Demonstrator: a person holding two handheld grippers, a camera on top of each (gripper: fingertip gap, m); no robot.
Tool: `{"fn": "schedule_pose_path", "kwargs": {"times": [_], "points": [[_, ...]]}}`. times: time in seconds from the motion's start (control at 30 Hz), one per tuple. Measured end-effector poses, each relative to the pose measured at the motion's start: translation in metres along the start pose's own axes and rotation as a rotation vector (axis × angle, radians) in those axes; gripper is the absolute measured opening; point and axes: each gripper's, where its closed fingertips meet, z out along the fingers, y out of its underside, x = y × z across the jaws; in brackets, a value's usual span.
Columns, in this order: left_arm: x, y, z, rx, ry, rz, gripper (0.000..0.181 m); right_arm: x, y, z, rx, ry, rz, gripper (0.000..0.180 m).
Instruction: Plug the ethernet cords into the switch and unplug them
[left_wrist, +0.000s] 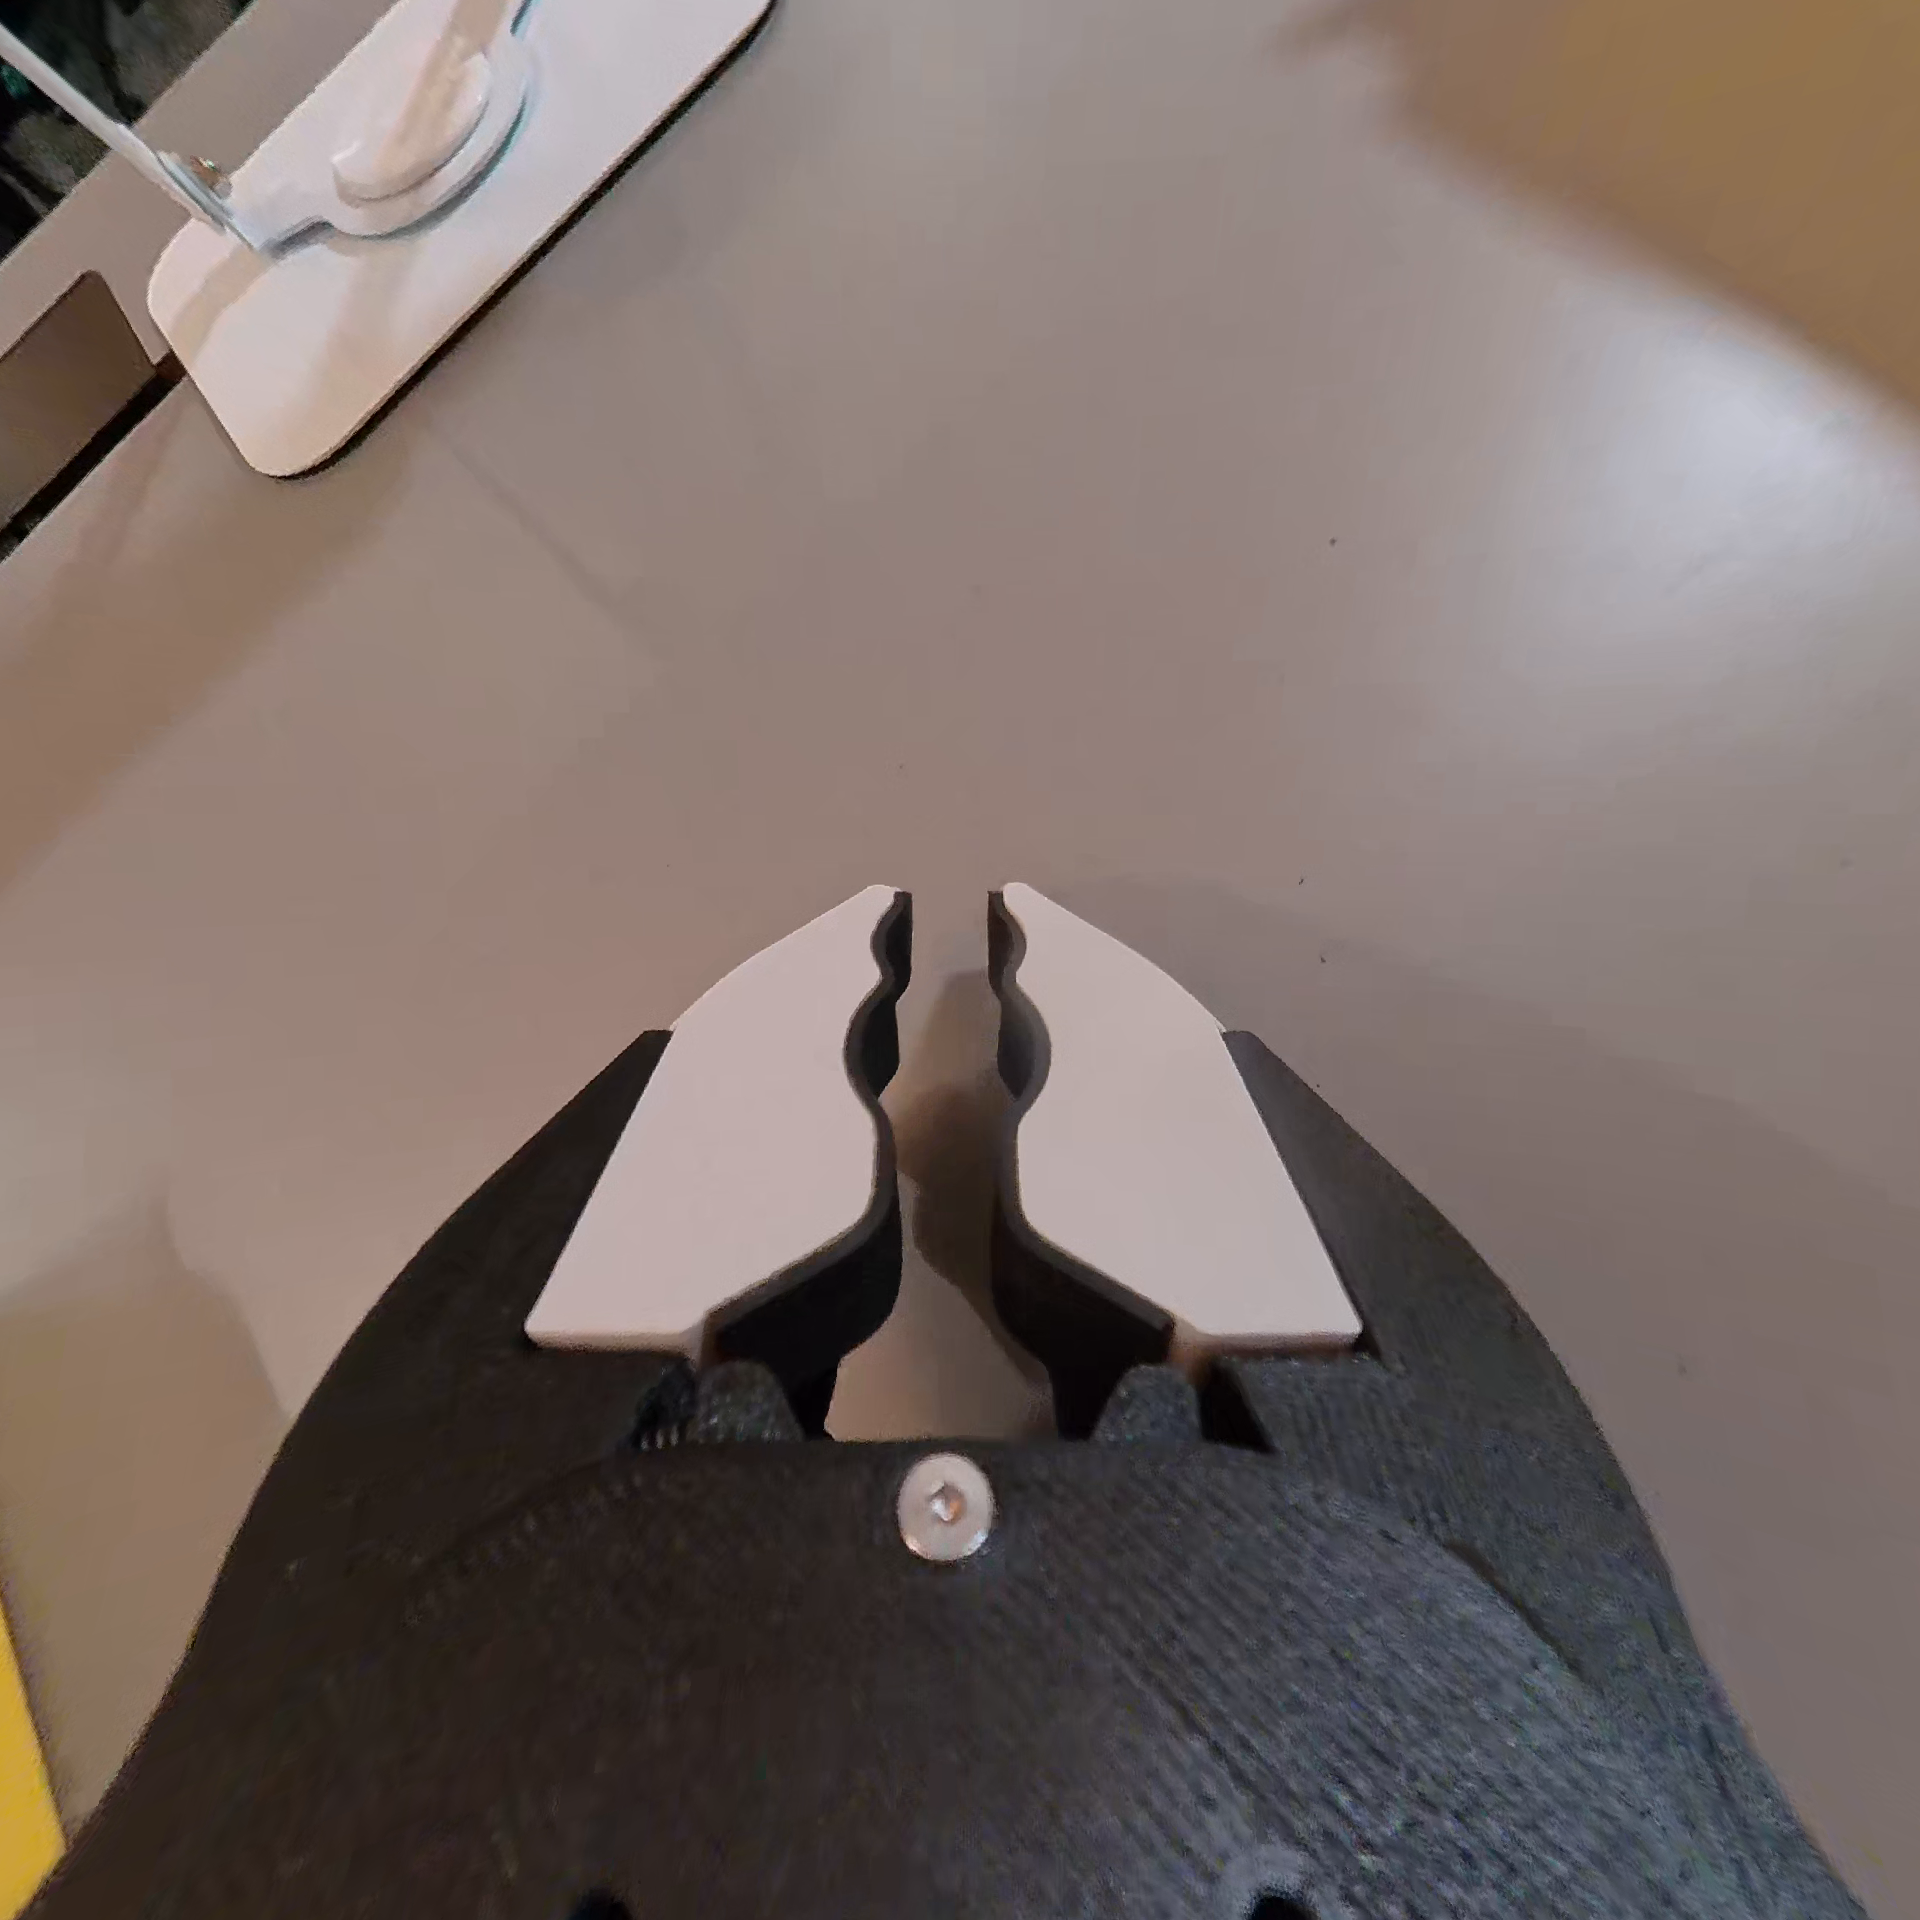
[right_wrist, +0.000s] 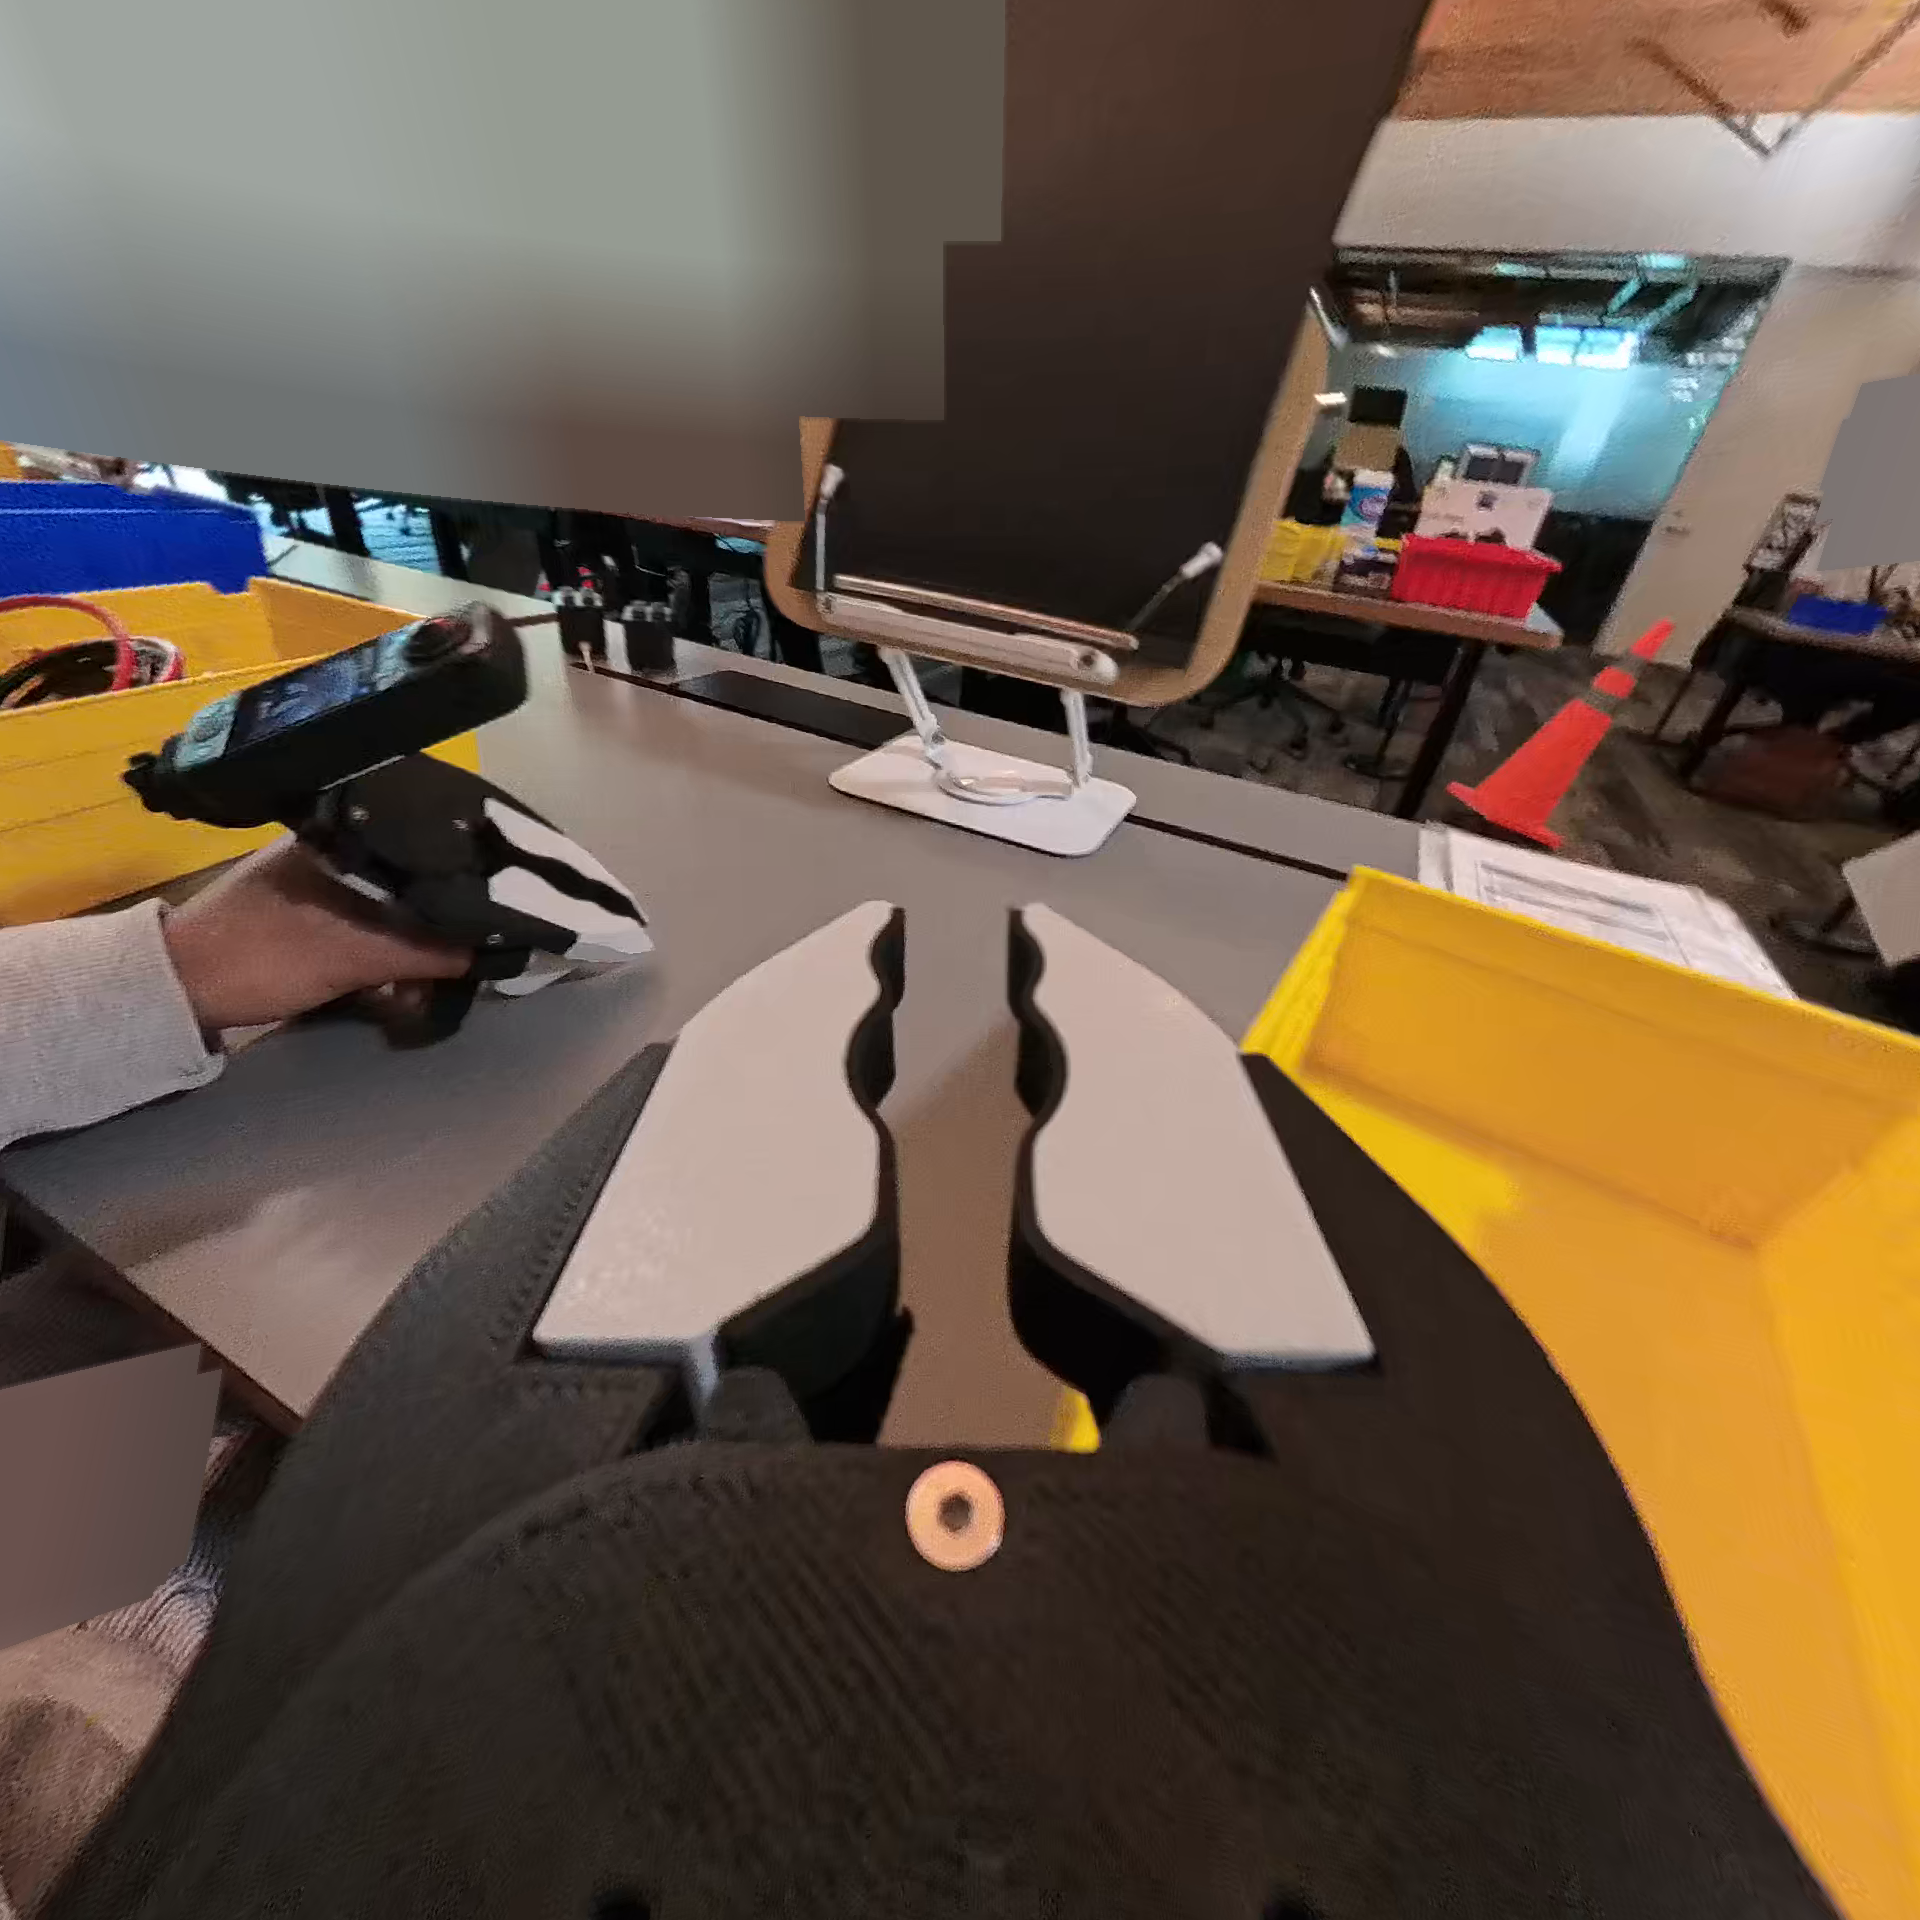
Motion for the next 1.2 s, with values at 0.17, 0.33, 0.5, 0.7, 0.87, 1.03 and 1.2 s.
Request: {"fn": "schedule_pose_path", "kwargs": {"times": [0.17, 0.33, 0.5, 0.7, 0.87, 1.03, 1.2], "points": [[-0.003, -0.006, 0.000, 0.028, -0.017, 0.001, 0.018, 0.024, 0.040, 0.007, -0.204, 0.100, -0.050, 0.028], [-0.004, -0.008, -0.002, 0.050, -0.005, -0.024, 0.019, 0.034, 0.059, 0.009, -0.299, 0.121, 0.017, 0.029], [-0.008, -0.014, -0.009, 0.114, -0.002, -0.050, 0.022, 0.046, 0.085, 0.012, -0.405, 0.137, 0.052, 0.017], [-0.011, -0.022, -0.032, 0.258, 0.050, -0.157, 0.022, 0.074, 0.087, 0.011, -0.401, 0.241, -0.046, 0.014], [-0.012, -0.015, -0.044, 0.288, 0.139, -0.284, 0.022, 0.047, 0.024, 0.021, -0.074, 0.235, -0.220, 0.037], [-0.020, -0.014, -0.041, 0.300, 0.297, -0.438, 0.014, -0.020, 0.006, 0.098, 0.142, 0.128, -0.248, 0.023], [-0.029, -0.009, -0.035, 0.252, 0.324, -0.422, 0.016, -0.092, 0.059, 0.183, -0.083, -0.182, 0.011, 0.036]]}}
